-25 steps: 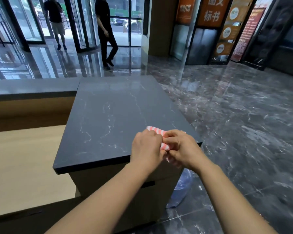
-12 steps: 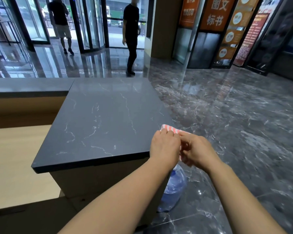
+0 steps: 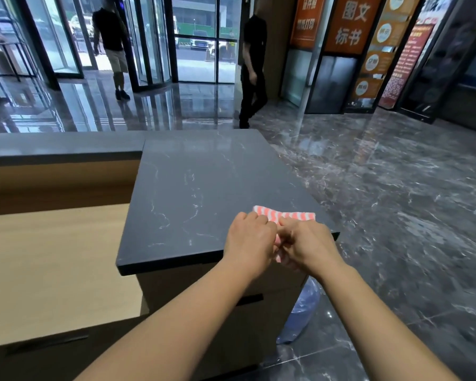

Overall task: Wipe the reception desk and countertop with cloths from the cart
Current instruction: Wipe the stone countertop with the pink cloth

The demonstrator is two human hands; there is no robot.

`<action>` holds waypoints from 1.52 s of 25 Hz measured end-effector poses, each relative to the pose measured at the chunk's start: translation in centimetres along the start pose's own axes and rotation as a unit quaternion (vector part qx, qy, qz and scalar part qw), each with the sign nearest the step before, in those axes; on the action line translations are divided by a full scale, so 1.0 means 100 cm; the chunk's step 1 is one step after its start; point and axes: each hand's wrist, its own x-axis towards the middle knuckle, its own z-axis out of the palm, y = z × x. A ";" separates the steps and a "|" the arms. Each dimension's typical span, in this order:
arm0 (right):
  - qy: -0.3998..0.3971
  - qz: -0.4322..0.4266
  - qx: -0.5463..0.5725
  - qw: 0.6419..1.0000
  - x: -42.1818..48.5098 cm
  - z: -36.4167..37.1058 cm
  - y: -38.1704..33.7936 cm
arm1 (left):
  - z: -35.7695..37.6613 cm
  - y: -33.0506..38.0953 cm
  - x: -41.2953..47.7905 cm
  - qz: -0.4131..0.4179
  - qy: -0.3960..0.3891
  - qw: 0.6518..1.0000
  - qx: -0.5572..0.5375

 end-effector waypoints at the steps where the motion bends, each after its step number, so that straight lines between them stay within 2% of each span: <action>1: -0.001 -0.003 0.000 1.000 -0.001 0.002 -0.015 | -0.003 -0.012 -0.010 -0.002 0.003 1.000 0.003; 7: -0.009 -0.037 0.000 0.999 -0.006 0.016 -0.112 | -0.025 -0.086 -0.075 -0.024 0.000 1.000 0.015; 14: 0.040 -0.089 0.021 0.995 -0.010 0.040 -0.204 | -0.048 -0.153 -0.138 -0.069 0.007 0.997 0.041; 18: 0.068 -0.116 0.025 0.991 -0.010 0.047 -0.230 | -0.055 -0.166 -0.153 -0.086 0.010 0.994 0.062; 22: 0.064 -0.132 0.051 0.988 -0.013 0.046 -0.222 | -0.053 -0.163 -0.149 -0.079 0.009 0.993 0.091; 27: 0.043 -0.125 0.070 0.989 -0.009 0.039 -0.184 | -0.042 -0.143 -0.126 -0.063 0.004 0.995 0.077; 38: 0.039 -0.064 0.061 0.995 -0.008 0.012 -0.046 | -0.006 -0.038 -0.029 0.001 0.030 0.999 0.019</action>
